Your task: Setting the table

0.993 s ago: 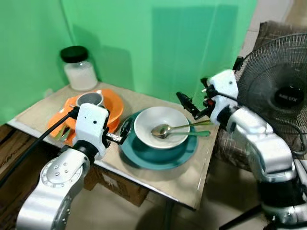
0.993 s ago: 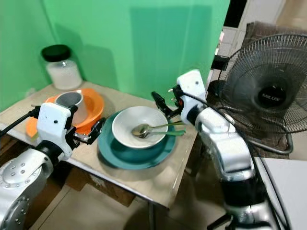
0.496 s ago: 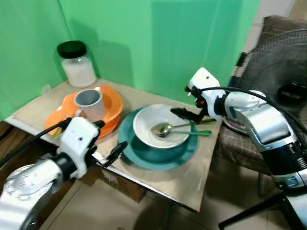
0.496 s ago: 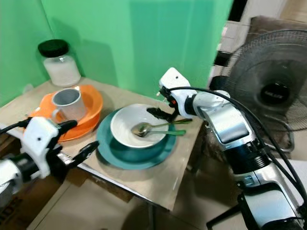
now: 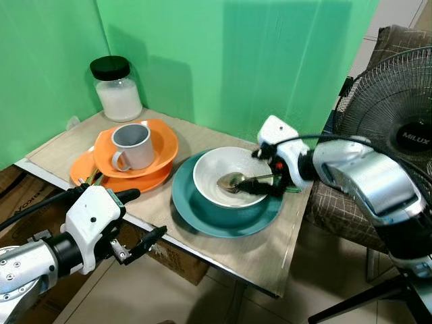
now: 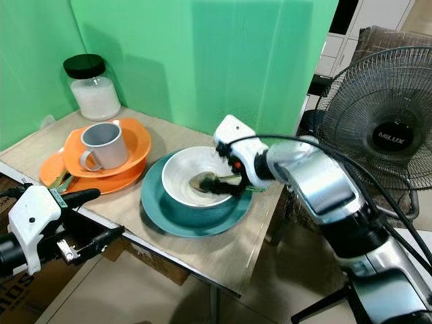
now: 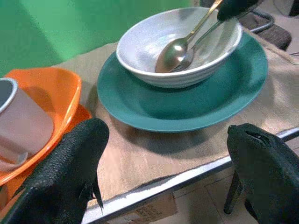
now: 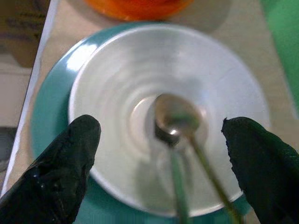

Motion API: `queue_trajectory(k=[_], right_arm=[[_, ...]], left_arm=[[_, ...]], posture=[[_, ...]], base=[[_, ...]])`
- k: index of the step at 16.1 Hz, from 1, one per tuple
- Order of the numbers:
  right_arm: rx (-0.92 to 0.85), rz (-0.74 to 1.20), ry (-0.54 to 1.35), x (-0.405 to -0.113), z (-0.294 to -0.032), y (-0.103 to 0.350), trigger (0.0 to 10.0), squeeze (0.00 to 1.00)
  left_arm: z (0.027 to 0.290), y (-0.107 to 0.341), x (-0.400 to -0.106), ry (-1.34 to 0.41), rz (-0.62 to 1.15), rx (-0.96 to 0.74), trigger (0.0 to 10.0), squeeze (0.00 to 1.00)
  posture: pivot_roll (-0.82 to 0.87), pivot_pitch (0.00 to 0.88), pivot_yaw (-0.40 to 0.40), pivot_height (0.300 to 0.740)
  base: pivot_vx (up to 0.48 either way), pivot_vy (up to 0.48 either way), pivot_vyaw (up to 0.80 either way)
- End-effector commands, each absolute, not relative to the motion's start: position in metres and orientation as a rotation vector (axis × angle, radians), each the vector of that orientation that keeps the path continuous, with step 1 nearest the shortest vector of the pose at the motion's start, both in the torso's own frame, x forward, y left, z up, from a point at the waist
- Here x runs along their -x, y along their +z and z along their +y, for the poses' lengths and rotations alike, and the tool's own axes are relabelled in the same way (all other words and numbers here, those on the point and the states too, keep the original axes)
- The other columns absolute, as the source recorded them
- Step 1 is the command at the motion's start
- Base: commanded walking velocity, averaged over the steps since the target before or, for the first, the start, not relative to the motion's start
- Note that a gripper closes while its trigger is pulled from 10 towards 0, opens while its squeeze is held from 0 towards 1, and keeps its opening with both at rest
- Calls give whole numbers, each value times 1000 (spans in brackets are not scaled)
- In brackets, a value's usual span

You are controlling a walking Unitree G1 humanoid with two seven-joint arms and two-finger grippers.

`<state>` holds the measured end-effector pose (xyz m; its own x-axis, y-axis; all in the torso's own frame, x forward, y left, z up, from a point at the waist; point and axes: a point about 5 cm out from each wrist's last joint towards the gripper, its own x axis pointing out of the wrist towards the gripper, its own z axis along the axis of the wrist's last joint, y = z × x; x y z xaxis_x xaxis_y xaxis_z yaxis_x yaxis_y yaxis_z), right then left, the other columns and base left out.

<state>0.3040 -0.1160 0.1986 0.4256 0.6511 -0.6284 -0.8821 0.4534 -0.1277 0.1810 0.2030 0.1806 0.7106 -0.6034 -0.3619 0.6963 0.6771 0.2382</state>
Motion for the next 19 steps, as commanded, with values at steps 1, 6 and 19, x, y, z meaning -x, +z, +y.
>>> queue_trajectory(k=[1, 6, 19], right_arm=[[502, 553, 1005, -302, -116, 198, 6902, 0], [535, 580, 908, -309, -107, 191, 3529, 0], [674, 555, 820, -334, -103, 190, 6078, 0]], left_arm=[[202, 181, -182, -756, 261, -376, 10000, 0], [196, 180, -182, -779, 243, -360, 10000, 0], [201, 177, -179, -750, 262, -337, 10000, 0]], posture=[[-26, 4, 7, 740], [-28, 0, 0, 740], [-22, 18, -20, 740]], base=[[0, 0, 0], [0, 0, 0], [0, 0, 0]])
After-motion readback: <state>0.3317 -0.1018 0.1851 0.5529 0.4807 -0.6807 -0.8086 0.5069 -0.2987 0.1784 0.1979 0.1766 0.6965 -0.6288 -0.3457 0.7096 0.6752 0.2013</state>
